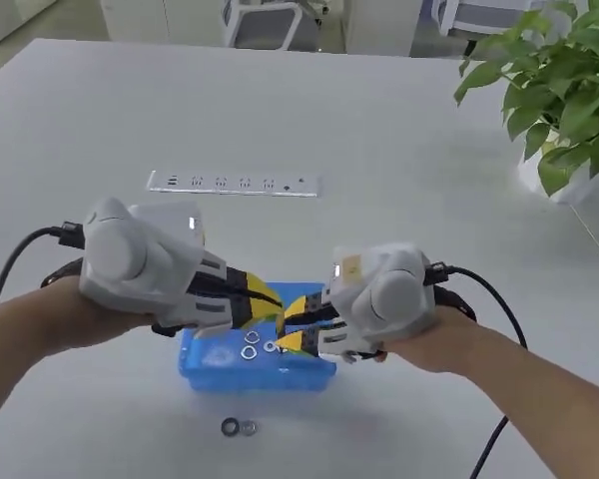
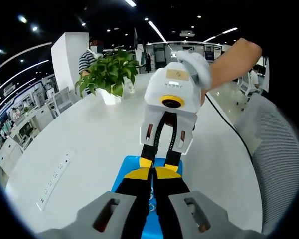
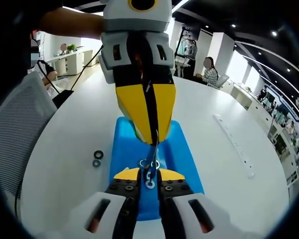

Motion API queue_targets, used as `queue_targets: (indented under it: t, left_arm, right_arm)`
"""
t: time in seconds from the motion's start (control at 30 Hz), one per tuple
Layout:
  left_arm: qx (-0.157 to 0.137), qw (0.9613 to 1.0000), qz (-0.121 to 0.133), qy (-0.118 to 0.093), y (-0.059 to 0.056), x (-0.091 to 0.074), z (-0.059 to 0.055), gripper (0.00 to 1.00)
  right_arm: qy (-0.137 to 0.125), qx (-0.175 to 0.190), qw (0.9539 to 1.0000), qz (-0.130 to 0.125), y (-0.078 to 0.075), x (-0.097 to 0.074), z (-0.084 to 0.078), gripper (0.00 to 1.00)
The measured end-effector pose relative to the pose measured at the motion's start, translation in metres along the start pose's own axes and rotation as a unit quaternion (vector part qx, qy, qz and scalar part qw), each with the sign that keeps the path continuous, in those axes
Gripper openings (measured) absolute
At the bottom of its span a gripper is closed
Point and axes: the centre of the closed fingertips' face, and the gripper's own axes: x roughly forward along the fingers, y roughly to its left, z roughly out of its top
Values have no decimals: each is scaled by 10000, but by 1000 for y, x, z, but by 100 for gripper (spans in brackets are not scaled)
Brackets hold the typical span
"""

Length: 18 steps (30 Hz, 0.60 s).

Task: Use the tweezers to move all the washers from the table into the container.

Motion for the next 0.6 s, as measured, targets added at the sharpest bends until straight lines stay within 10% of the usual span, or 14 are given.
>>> queue_targets:
  t: [0.6]
  left_arm:
    - [-258, 9995, 184, -5, 6, -15, 4, 5]
  right_arm:
    - [-141, 574, 9977, -343, -4, -22, 9, 34]
